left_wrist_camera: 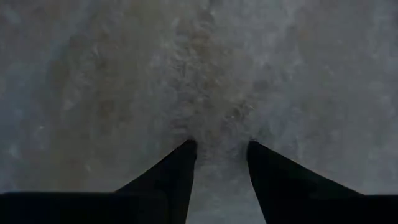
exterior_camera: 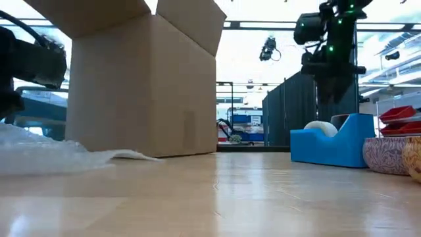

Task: Wrap mug
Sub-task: Wrap the mug with the bubble wrap

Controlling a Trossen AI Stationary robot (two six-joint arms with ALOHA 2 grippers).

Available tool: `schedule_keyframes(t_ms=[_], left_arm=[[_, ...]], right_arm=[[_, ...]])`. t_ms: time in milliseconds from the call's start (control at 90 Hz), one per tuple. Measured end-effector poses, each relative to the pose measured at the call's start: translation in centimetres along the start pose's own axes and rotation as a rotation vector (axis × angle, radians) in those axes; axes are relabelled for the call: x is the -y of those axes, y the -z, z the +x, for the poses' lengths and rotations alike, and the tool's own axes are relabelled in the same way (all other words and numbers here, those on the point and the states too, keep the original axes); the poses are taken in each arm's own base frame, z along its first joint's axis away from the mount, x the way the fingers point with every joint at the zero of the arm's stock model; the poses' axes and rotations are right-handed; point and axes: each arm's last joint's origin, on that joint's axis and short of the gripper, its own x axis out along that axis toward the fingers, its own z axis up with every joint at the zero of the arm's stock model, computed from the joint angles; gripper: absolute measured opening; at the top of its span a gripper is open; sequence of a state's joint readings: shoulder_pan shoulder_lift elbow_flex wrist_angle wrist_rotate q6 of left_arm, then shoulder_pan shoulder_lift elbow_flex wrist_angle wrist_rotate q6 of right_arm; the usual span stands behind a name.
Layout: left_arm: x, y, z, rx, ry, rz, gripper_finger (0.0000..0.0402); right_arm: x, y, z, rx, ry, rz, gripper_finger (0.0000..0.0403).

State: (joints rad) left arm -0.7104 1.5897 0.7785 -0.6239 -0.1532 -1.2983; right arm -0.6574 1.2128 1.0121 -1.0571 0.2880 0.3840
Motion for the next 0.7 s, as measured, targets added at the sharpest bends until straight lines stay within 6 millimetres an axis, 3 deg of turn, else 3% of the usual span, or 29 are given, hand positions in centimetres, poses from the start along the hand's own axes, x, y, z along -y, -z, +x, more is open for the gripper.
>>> schedule_keyframes(t_ms=[167, 378, 700], left_arm=[[0.0, 0.2, 0.1, 0.007, 0.000, -0.006, 0.0137], [0.6, 0.4, 0.1, 0.100, 0.037, 0.005, 0.0138], [0.7, -0.1, 0.2, 0.330, -0.005, 0.035, 0.0137]], right_arm=[[1.4, -0.2, 0.4, -0.029, 0.036, 0.022, 0.0179], [3.4, -0.8, 2.9, -0.143, 0.058, 0.060, 0.0176], [3.5, -1.7, 7.1, -0.248, 0.008, 0.002, 0.0166]])
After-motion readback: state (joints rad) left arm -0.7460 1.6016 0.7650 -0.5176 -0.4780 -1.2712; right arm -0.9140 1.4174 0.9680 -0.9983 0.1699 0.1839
